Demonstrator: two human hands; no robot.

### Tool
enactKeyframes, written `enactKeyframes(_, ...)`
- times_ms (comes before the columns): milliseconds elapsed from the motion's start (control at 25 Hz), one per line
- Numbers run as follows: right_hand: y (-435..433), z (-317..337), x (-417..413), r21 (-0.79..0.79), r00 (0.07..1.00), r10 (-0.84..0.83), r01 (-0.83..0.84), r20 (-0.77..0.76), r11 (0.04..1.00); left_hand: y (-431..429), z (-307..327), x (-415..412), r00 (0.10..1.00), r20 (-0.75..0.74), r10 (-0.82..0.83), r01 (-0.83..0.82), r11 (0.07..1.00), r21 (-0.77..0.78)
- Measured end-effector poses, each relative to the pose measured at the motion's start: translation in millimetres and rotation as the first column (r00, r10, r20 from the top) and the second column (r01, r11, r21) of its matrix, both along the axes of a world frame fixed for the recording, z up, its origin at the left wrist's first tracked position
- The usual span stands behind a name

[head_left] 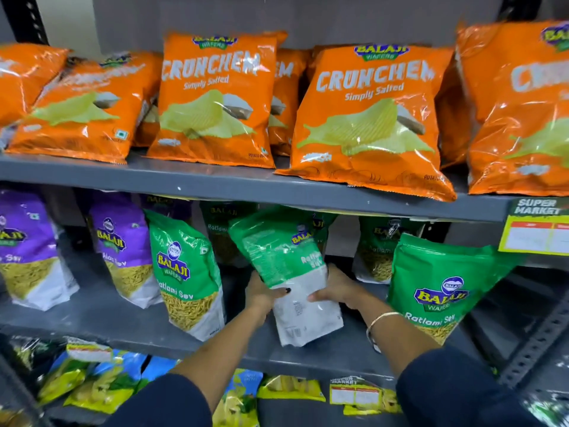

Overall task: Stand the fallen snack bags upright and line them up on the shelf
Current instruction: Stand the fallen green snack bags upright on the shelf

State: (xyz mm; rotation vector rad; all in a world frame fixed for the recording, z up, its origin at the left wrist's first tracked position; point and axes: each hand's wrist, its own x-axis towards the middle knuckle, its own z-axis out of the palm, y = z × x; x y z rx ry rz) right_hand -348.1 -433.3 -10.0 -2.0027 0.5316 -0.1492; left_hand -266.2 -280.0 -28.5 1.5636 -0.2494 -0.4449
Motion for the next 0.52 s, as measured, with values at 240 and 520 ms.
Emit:
enactKeyframes(240, 9.8, -28.7, 7.4, -0.038, 0.961, -0.252, 0.257, 0.111, 0.966, -0.5, 6.0, 29.1, 0.913, 0.352, -0.206, 0.073, 0.932, 0.354)
enactKeyframes(520, 13.5, -35.4, 7.0, 0.035, 0.905, -0.418, 0.422, -0.085, 0.906, 5.6, -13.1, 63.8, 0.900, 0.151, -0.409, 0.307, 0.841, 0.445)
